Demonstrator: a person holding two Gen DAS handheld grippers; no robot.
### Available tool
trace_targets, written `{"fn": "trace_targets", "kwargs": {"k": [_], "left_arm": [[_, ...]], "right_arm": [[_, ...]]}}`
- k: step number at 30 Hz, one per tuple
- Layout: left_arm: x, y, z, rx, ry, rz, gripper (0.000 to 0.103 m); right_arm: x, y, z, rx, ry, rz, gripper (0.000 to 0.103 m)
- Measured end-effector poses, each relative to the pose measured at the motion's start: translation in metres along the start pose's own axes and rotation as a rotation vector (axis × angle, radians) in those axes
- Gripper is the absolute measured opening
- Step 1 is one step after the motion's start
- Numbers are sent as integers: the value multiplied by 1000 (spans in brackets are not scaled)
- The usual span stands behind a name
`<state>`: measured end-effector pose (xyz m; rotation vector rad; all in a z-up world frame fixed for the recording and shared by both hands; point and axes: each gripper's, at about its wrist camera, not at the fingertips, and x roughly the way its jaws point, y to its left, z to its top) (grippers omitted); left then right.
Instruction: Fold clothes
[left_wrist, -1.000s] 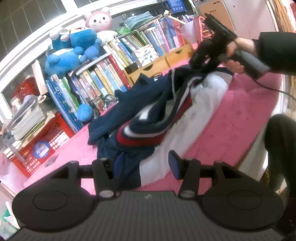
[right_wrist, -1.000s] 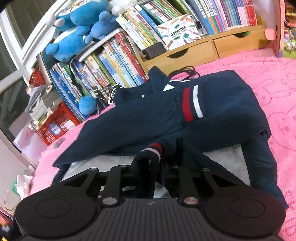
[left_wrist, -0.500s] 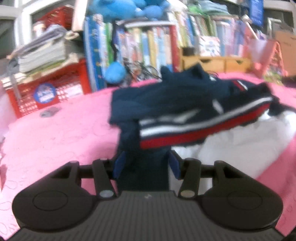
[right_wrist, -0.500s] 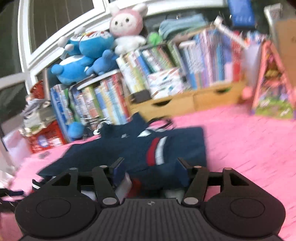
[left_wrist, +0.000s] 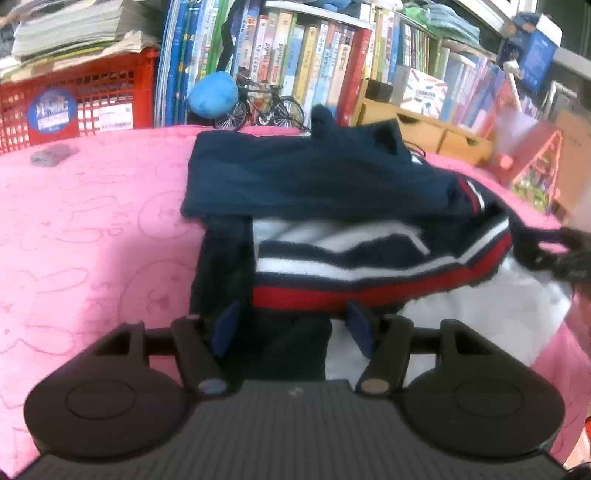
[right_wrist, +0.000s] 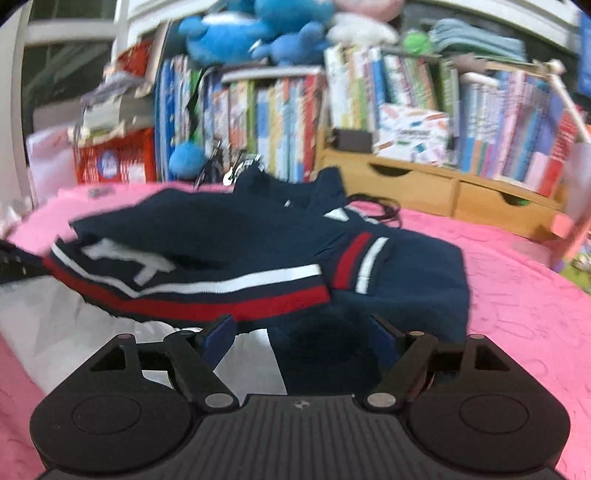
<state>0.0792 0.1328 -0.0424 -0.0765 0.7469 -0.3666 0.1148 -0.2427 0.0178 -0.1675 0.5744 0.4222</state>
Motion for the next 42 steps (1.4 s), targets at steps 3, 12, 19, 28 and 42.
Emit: {"fn": "trace_targets", "kwargs": {"k": [3, 12, 19, 28, 42], "left_arm": [[-8, -5, -4, 25, -41, 22, 26], [-51, -22, 64, 158, -317, 4, 15], [63, -21, 149, 241, -312, 98, 16], [167, -17, 177, 287, -191, 191, 21], [193, -19, 157, 378, -105, 271, 33]], "right_arm": [[9, 4, 2, -21, 32, 12, 71], [-53, 15, 35, -23, -126, 14, 17], [-5, -24, 108, -82, -298, -188, 17], [162, -46, 77, -118, -8, -279, 22], [187, -31, 64, -238, 56, -351, 31]]}}
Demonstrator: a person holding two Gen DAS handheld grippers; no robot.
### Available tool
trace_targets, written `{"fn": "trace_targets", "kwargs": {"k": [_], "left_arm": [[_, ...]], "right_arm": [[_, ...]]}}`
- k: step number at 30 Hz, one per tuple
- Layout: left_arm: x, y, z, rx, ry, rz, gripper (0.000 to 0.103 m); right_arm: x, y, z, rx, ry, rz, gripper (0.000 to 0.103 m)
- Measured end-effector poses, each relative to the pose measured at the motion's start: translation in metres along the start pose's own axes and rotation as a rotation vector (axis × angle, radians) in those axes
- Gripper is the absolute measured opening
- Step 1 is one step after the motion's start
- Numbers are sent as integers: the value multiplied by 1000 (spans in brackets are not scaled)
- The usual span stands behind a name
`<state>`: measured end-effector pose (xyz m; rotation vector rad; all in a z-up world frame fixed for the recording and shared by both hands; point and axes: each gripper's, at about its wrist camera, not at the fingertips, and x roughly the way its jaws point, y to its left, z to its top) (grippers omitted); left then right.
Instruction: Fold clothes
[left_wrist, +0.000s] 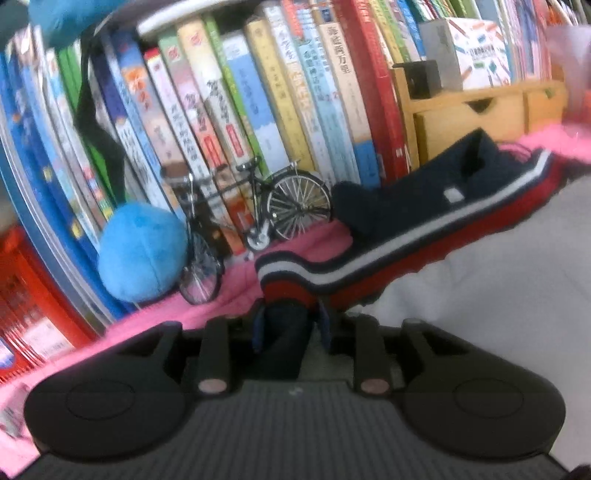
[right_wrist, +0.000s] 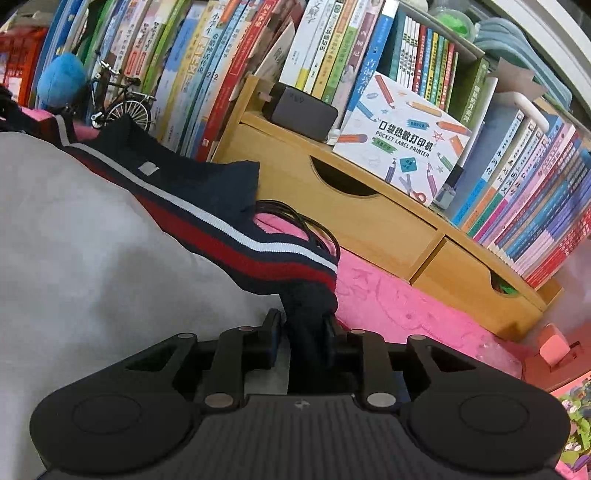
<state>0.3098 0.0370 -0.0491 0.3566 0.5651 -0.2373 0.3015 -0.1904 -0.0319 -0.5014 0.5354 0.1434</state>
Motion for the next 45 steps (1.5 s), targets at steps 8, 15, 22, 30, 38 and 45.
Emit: {"fn": "trace_targets", "kwargs": {"k": [8, 15, 22, 30, 38, 45], "left_arm": [[-114, 20, -14, -55, -104, -20, 46], [-139, -37, -66, 64, -62, 45, 46], [-117, -33, -109, 135, 7, 217, 47], [-118, -9, -116, 114, 12, 216, 47], [-125, -5, -117, 156, -2, 218, 47], [-170, 23, -125, 105, -77, 214, 45]], "right_arm": [[-81, -17, -3, 79, -80, -84, 82], [-166, 84, -5, -38, -237, 94, 82], [-177, 178, -27, -492, -308, 25, 80], [-164, 75, -74, -456, -141, -165, 73], [-143, -29, -114, -292, 78, -299, 74], [-181, -13, -106, -329, -46, -258, 76]]}}
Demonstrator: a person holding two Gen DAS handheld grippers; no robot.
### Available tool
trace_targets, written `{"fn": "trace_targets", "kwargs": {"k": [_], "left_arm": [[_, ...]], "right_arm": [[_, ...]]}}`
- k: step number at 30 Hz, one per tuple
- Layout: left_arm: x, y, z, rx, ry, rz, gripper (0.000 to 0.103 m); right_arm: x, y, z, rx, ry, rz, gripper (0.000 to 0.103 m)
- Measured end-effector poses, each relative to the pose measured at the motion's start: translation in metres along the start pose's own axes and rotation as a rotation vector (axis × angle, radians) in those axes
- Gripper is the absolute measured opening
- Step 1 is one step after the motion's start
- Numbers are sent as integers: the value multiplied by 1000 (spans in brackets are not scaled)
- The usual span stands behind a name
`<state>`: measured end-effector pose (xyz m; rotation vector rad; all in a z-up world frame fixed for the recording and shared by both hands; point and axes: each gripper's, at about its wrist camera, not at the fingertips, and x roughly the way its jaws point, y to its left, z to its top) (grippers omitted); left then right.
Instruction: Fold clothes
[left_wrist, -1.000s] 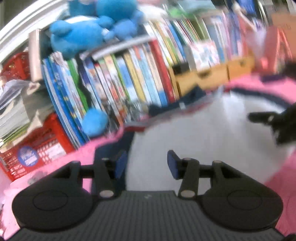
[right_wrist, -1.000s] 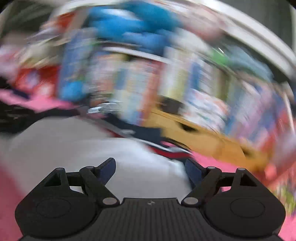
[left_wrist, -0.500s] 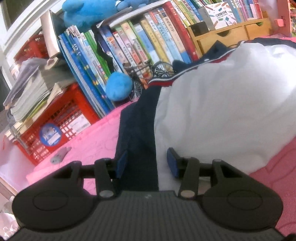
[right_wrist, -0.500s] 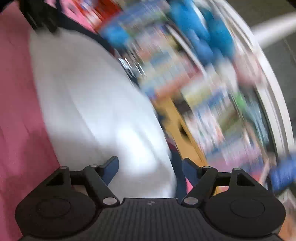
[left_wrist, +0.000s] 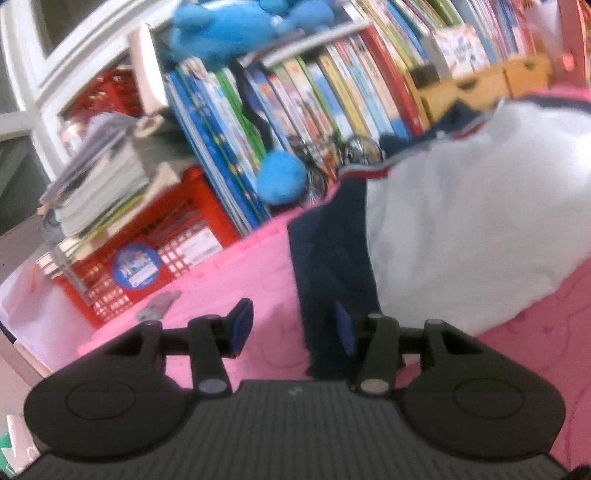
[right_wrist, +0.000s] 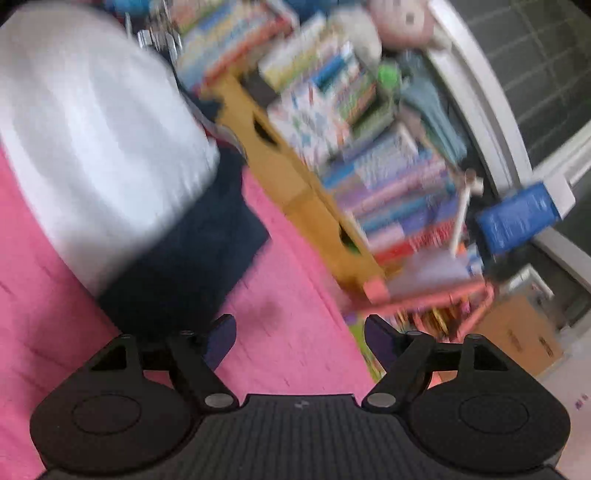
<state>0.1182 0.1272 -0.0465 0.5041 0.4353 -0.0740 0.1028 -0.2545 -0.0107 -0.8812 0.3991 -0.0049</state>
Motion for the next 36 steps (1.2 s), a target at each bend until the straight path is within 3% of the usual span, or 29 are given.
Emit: {"fn": "trace_targets", "kwargs": {"k": [3, 5, 6, 9, 11, 13, 16, 18, 19, 20, 23, 25, 27, 29, 30, 33, 34, 36], "left_arm": [[-25, -21, 8, 119, -82, -101, 46], [-41, -46, 12, 237, -132, -174, 46], [-46, -59, 14, 282, -150, -217, 47], [-56, -93, 20, 377, -180, -355, 47], [-53, -112, 21, 422, -189, -394, 47], [-48, -131, 23, 464, -202, -413, 47], [-37, -148, 27, 491, -223, -398, 44], [-28, -156, 32, 496, -227, -386, 23], [-25, -156, 34, 481, -227, -394, 19], [-24, -153, 37, 459, -229, -405, 14], [-29, -147, 44, 424, -245, -414, 12], [-32, -146, 47, 426, -243, -422, 12], [-28, -147, 49, 457, -229, -434, 12], [-19, -154, 45, 537, -205, -388, 10], [-15, -152, 42, 556, -186, -368, 7], [-8, -136, 34, 552, -146, -350, 6], [-6, -130, 31, 551, -133, -344, 6], [-1, -119, 25, 548, -106, -332, 6]], "right_arm": [[-33, 11, 24, 37, -156, 310, 75], [-47, 31, 39, -10, -229, 477, 72], [-52, 43, 47, -42, -261, 546, 64], [-52, 76, 65, -139, -284, 620, 49], [-49, 86, 73, -130, -289, 616, 43], [-39, 84, 82, -89, -282, 619, 24], [-20, 65, 91, 73, -297, 648, 18], [-17, 55, 92, 134, -306, 658, 18], [-18, 52, 91, 140, -311, 658, 18], [-22, 53, 90, 111, -323, 643, 18], [-38, 68, 83, -49, -369, 586, 27], [-44, 88, 78, -157, -397, 537, 46], [-39, 109, 81, -251, -440, 450, 46], [-31, 125, 86, -323, -472, 392, 32], [-27, 130, 88, -360, -471, 397, 18], [-15, 137, 86, -472, -472, 401, 16], [-11, 134, 78, -501, -454, 384, 9], [4, 121, 57, -532, -387, 337, 8]]}}
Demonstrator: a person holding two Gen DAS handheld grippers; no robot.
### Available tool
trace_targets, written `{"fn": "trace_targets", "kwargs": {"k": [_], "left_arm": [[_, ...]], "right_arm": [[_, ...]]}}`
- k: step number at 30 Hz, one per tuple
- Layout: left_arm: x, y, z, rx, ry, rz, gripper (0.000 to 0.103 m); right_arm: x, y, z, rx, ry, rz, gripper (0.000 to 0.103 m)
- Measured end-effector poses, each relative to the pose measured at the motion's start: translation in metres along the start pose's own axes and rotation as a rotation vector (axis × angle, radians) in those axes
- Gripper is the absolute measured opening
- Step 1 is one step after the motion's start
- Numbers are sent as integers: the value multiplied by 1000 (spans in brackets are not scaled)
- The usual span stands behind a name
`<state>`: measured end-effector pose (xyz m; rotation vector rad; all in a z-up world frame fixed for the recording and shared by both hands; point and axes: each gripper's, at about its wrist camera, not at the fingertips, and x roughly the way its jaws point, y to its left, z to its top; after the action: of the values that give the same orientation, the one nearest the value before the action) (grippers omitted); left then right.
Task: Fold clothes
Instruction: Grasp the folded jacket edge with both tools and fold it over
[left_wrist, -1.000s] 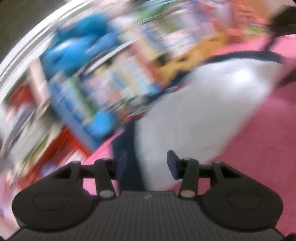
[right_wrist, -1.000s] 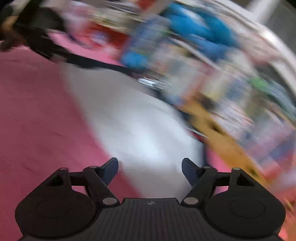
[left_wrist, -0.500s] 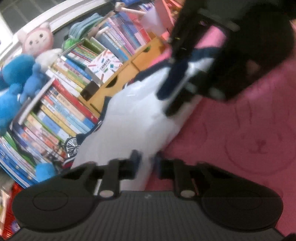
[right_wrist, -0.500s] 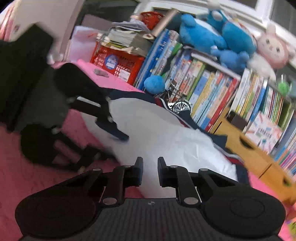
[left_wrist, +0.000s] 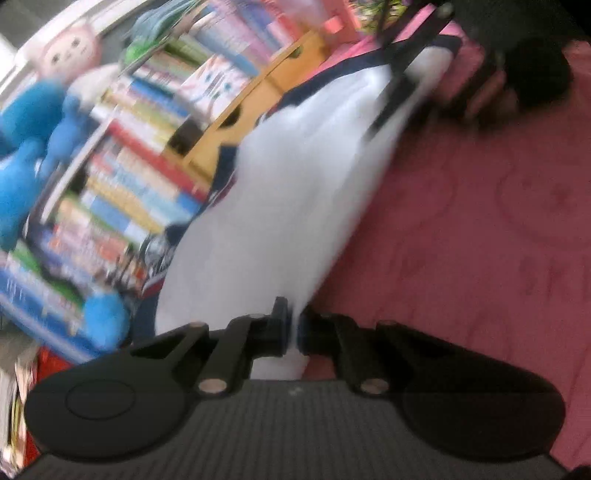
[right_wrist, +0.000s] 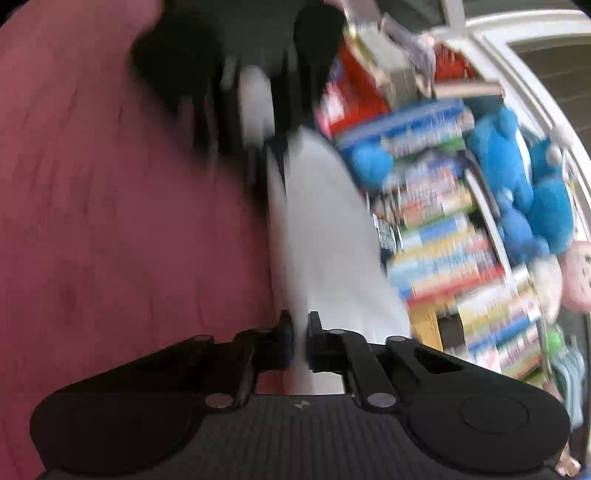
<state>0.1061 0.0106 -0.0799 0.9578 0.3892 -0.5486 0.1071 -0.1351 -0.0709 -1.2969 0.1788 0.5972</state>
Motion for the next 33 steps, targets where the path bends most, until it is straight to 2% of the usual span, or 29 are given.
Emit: {"fn": "trace_targets", "kwargs": {"k": [2, 4, 7, 11, 25, 29, 33], "left_arm": [[-2, 5, -11, -4, 18, 18, 6], [-7, 10, -19, -12, 35, 32, 6], [-12, 15, -34, 3, 81, 76, 6], [-15, 29, -54, -8, 128, 108, 6], [-30, 31, -72, 2, 201, 159, 6], [-36, 32, -79, -1, 219, 168, 6], [-46, 36, -86, -54, 238, 179, 5]], "right_arm": [[1, -4, -39, -7, 122, -39, 8], [-9, -10, -80, 53, 219, -59, 8], [-15, -16, -95, 111, 269, -64, 8], [-8, -16, -88, 112, 265, -65, 8], [-21, -5, -90, 83, 258, -77, 10], [-29, -2, -91, 75, 248, -83, 16], [-35, -5, -95, 100, 242, -78, 22]]}}
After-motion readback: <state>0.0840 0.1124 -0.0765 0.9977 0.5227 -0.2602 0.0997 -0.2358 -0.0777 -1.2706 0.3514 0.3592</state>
